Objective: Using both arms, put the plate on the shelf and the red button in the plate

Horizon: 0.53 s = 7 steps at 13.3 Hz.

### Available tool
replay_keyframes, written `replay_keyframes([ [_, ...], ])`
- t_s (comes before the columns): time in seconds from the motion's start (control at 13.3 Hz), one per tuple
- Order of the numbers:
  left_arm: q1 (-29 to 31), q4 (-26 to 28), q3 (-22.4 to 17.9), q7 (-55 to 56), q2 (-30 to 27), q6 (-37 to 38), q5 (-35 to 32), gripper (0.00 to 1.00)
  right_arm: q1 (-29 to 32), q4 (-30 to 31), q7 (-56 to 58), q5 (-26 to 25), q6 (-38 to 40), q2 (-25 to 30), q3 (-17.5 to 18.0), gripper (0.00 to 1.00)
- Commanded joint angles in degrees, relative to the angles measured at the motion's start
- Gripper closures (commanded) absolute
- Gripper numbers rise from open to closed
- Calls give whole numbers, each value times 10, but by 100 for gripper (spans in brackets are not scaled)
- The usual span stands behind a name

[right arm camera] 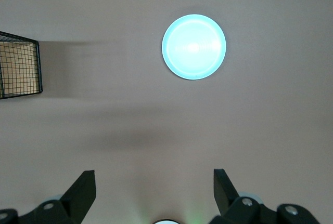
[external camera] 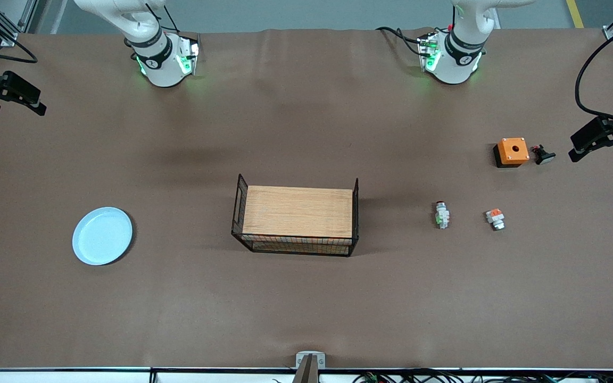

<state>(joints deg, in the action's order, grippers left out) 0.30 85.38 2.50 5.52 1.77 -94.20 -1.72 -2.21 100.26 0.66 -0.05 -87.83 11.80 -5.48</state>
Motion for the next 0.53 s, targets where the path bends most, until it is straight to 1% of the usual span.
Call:
replay_keyframes([
  [0.0,3,-9,-1,-8,3,11,15,1,3,-12,-9,1,9,1,4,0],
  [0.45,3,-10,-2,-11,6,11,13,1,5,-18,-7,1,21,-5,3,0],
])
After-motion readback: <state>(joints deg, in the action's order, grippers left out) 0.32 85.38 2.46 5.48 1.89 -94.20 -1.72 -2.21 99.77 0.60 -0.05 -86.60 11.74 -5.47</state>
